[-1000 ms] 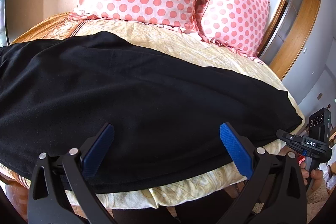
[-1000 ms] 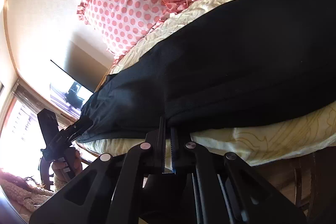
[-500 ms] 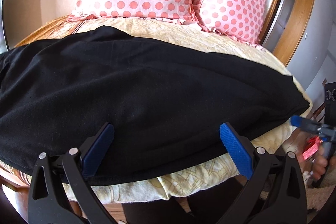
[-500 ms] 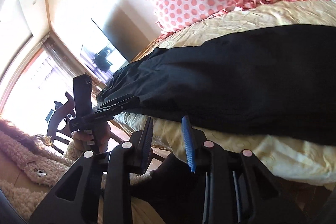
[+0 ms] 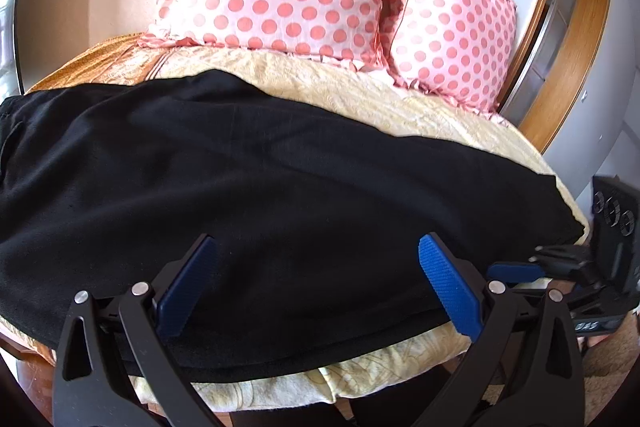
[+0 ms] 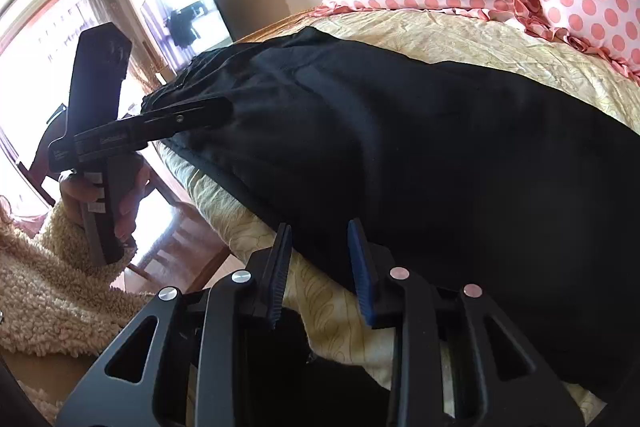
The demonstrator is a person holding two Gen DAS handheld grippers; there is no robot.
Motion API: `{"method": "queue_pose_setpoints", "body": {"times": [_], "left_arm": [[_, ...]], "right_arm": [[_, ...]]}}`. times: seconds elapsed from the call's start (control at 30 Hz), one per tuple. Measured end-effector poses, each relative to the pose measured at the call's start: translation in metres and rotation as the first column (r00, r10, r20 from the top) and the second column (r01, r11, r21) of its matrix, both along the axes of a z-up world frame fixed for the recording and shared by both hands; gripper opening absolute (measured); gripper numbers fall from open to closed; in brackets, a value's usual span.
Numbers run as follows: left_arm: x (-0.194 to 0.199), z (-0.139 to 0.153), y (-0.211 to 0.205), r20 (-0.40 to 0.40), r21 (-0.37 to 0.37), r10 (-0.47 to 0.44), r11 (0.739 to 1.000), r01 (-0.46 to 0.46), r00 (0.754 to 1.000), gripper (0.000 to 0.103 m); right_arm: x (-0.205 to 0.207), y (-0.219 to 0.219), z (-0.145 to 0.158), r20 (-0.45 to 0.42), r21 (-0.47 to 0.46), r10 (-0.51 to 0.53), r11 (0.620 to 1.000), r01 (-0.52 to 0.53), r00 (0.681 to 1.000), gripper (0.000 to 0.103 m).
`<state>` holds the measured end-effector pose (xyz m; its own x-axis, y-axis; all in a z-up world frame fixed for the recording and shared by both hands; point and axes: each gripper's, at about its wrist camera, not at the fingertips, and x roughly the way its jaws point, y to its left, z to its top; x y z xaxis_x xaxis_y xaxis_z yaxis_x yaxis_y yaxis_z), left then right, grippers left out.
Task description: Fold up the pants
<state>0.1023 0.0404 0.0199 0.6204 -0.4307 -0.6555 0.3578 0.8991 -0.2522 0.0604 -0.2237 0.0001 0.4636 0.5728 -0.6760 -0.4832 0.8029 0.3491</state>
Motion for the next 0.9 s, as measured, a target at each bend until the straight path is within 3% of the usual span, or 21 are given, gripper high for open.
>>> {"method": "queue_pose_setpoints", "body": {"times": [0.07, 0.13, 0.23, 0.3, 0.43, 0.5, 0.63, 0.77, 0.87, 0.9], "left_arm": [[0.001, -0.007, 0.0, -0.02, 0.016, -0.004, 1.0, 0.004, 1.0, 0.101], [-0.006, -0.008, -0.001, 0.01, 0.041, -0.01, 0.999, 0.01, 1.0, 0.101], [-0.012, -0.012, -0.001, 0.028, 0.052, -0.006, 0.999, 0.004, 1.0, 0.101], [-0.014, -0.013, 0.001, 0.032, 0.035, 0.001, 0.999, -0.002, 0.999, 0.101], [-0.018, -0.015, 0.006, 0.039, 0.009, -0.001, 1.0, 0.0, 0.999, 0.101], [-0.019, -0.015, 0.007, 0.044, 0.007, -0.003, 1.0, 0.003, 0.999, 0.101], [-0.02, -0.014, 0.005, 0.052, 0.027, -0.019, 0.999, 0.017, 0.998, 0.101], [-0.017, -0.009, 0.007, 0.021, 0.008, -0.02, 1.0, 0.02, 1.0, 0.101], [-0.013, -0.004, 0.012, 0.015, -0.049, -0.007, 0.999, 0.008, 1.0, 0.101], [-0.011, -0.002, 0.012, 0.018, -0.06, -0.007, 0.998, 0.008, 1.0, 0.101]], "right_arm": [[0.016, -0.012, 0.011, -0.014, 0.11, -0.022, 0.994, 0.024, 1.0, 0.031], [0.037, -0.016, 0.027, 0.007, 0.14, -0.077, 0.987, 0.075, 0.997, 0.039], [0.08, -0.006, 0.044, 0.08, 0.006, -0.147, 0.989, 0.147, 0.986, 0.041], [0.112, 0.008, 0.044, 0.12, -0.141, -0.163, 0.974, 0.179, 0.979, 0.041], [0.158, 0.021, 0.022, 0.045, -0.252, -0.131, 0.958, 0.138, 0.99, 0.041], [0.168, 0.025, 0.002, 0.001, -0.339, -0.168, 0.927, 0.158, 0.986, 0.041], [0.17, 0.002, 0.002, -0.005, -0.285, -0.259, 0.926, 0.247, 0.966, 0.047], [0.124, -0.015, 0.023, 0.078, -0.22, -0.256, 0.938, 0.267, 0.964, 0.052], [0.081, -0.052, 0.033, 0.123, -0.167, -0.345, 0.917, 0.362, 0.93, 0.056], [0.065, -0.072, 0.035, 0.132, -0.154, -0.414, 0.889, 0.431, 0.901, 0.056]]}}
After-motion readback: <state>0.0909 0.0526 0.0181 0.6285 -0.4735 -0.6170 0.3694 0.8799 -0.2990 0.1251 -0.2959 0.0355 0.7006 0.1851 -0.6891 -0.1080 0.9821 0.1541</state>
